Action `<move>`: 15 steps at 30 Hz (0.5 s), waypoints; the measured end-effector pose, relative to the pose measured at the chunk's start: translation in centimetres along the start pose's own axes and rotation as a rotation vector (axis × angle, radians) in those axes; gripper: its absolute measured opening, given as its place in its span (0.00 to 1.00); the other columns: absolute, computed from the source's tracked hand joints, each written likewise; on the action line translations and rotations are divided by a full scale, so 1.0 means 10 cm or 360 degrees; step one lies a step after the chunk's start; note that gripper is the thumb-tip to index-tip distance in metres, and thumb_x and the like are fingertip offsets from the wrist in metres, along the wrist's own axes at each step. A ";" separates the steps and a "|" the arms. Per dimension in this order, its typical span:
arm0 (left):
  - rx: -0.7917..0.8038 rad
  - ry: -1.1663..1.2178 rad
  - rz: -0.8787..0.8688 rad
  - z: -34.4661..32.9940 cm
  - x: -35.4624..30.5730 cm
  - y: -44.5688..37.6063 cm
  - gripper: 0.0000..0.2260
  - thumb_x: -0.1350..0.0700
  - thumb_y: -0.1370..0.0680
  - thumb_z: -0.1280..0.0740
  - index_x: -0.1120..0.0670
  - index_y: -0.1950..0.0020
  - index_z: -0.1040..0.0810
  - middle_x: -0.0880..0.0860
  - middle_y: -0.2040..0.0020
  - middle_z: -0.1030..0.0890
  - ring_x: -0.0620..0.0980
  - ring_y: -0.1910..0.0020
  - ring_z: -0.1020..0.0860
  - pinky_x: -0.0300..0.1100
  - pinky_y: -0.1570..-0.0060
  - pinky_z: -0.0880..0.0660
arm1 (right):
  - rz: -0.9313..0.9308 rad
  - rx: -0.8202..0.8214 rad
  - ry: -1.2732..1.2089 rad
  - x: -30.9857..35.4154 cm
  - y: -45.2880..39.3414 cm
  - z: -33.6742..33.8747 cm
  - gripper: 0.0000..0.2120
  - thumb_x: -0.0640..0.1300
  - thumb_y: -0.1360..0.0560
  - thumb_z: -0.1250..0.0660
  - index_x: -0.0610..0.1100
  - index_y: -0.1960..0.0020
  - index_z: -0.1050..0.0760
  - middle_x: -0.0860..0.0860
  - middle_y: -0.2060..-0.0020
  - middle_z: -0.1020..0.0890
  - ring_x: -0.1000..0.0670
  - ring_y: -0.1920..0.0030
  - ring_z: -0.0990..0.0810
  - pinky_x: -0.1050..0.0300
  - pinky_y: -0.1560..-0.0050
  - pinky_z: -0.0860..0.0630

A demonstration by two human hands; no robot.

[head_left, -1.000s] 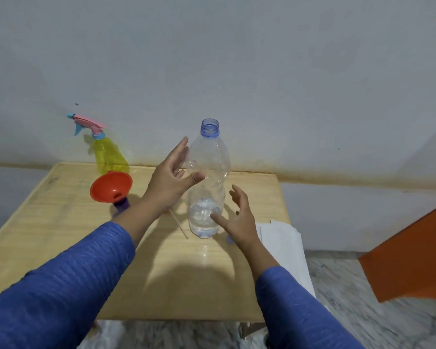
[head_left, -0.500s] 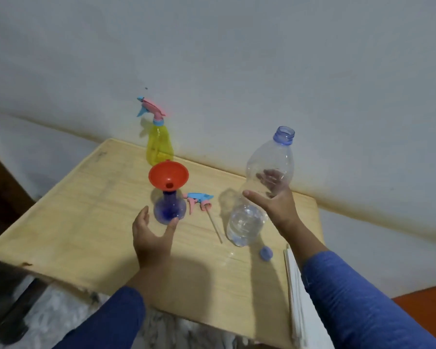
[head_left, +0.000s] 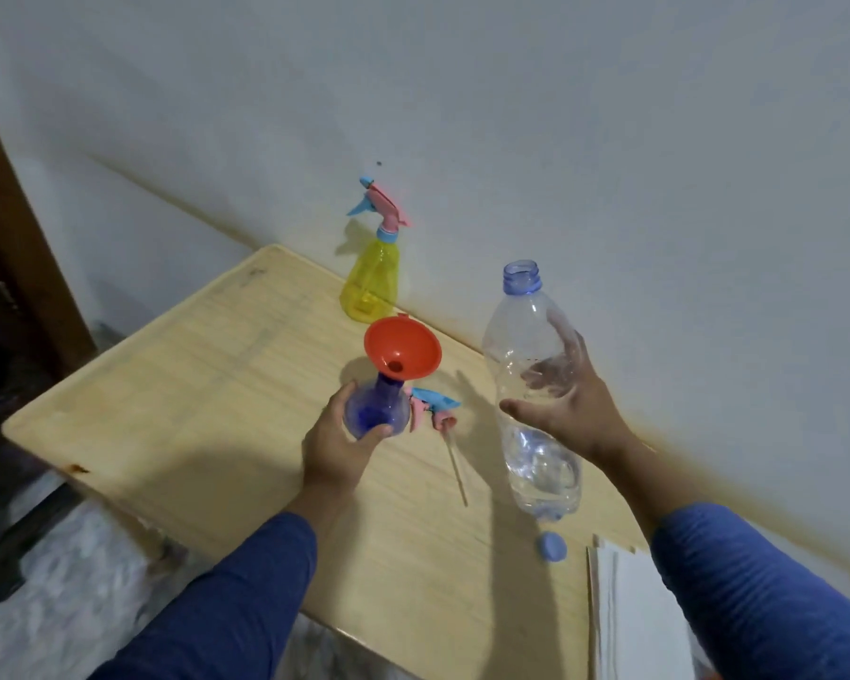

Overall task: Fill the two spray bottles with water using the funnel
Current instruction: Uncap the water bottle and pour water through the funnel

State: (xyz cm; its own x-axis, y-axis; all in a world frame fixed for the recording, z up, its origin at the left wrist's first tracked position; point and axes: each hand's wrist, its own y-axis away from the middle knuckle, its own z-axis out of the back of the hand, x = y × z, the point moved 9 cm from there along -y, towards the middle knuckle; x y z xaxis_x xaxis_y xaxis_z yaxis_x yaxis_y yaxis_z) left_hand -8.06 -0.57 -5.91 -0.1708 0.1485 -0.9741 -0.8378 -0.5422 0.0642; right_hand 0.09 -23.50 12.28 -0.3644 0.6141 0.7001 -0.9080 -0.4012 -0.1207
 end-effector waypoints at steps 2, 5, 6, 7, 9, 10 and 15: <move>-0.0017 -0.0002 -0.0017 -0.01 0.04 -0.01 0.31 0.53 0.34 0.23 0.48 0.33 0.29 0.48 0.38 0.23 0.48 0.40 0.25 0.41 0.40 0.29 | -0.0017 0.0005 0.0089 -0.01 -0.03 0.02 0.51 0.45 0.40 0.20 0.61 0.27 0.46 0.63 0.50 0.25 0.52 0.51 0.21 0.63 0.51 0.25; -0.0038 -0.0006 -0.0039 -0.01 0.07 -0.02 0.30 0.52 0.34 0.23 0.48 0.34 0.28 0.47 0.38 0.22 0.47 0.41 0.24 0.44 0.39 0.27 | -0.0091 0.0030 0.0244 -0.05 -0.04 0.02 0.49 0.44 0.40 0.20 0.60 0.28 0.44 0.49 0.55 0.21 0.50 0.53 0.21 0.66 0.55 0.28; -0.0040 -0.0002 -0.0043 -0.01 0.07 -0.02 0.30 0.52 0.34 0.23 0.47 0.34 0.28 0.47 0.38 0.22 0.47 0.41 0.24 0.45 0.39 0.27 | -0.0110 0.0056 0.0301 -0.05 -0.05 0.01 0.49 0.44 0.40 0.20 0.60 0.28 0.44 0.48 0.55 0.21 0.49 0.53 0.21 0.65 0.55 0.29; -0.0035 0.0006 -0.0045 -0.01 0.07 -0.03 0.30 0.52 0.34 0.23 0.47 0.34 0.27 0.47 0.39 0.22 0.46 0.41 0.24 0.45 0.39 0.27 | -0.0126 0.0089 0.0362 -0.06 -0.05 -0.01 0.48 0.45 0.40 0.20 0.60 0.28 0.44 0.47 0.56 0.21 0.48 0.54 0.21 0.62 0.54 0.28; -0.0020 0.0029 -0.0026 -0.02 0.08 -0.04 0.30 0.52 0.35 0.23 0.47 0.35 0.27 0.46 0.39 0.22 0.46 0.41 0.24 0.45 0.39 0.27 | -0.0155 0.0160 0.0489 -0.07 -0.07 -0.05 0.48 0.47 0.40 0.21 0.60 0.28 0.44 0.46 0.56 0.21 0.48 0.55 0.22 0.59 0.53 0.29; -0.0018 0.0047 -0.0017 -0.01 0.09 -0.04 0.30 0.53 0.35 0.23 0.47 0.35 0.27 0.46 0.39 0.22 0.46 0.41 0.24 0.46 0.39 0.27 | -0.0167 0.0193 0.0556 -0.08 -0.07 -0.07 0.47 0.47 0.40 0.21 0.60 0.29 0.44 0.46 0.56 0.21 0.48 0.55 0.23 0.58 0.53 0.29; -0.0005 0.0108 -0.0015 -0.01 0.07 -0.04 0.29 0.55 0.35 0.23 0.49 0.35 0.27 0.42 0.42 0.23 0.46 0.40 0.24 0.47 0.37 0.27 | -0.0162 0.0314 0.0801 -0.07 -0.11 -0.10 0.46 0.48 0.39 0.22 0.58 0.29 0.43 0.48 0.55 0.23 0.46 0.54 0.24 0.57 0.54 0.28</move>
State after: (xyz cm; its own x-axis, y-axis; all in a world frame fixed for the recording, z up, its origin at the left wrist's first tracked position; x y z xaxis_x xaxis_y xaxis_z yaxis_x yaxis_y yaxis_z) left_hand -7.76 -0.33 -6.69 -0.1274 0.0969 -0.9871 -0.8374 -0.5439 0.0547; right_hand 1.17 -22.81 11.17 -0.3746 0.8862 0.2726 -0.9055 -0.4129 0.0981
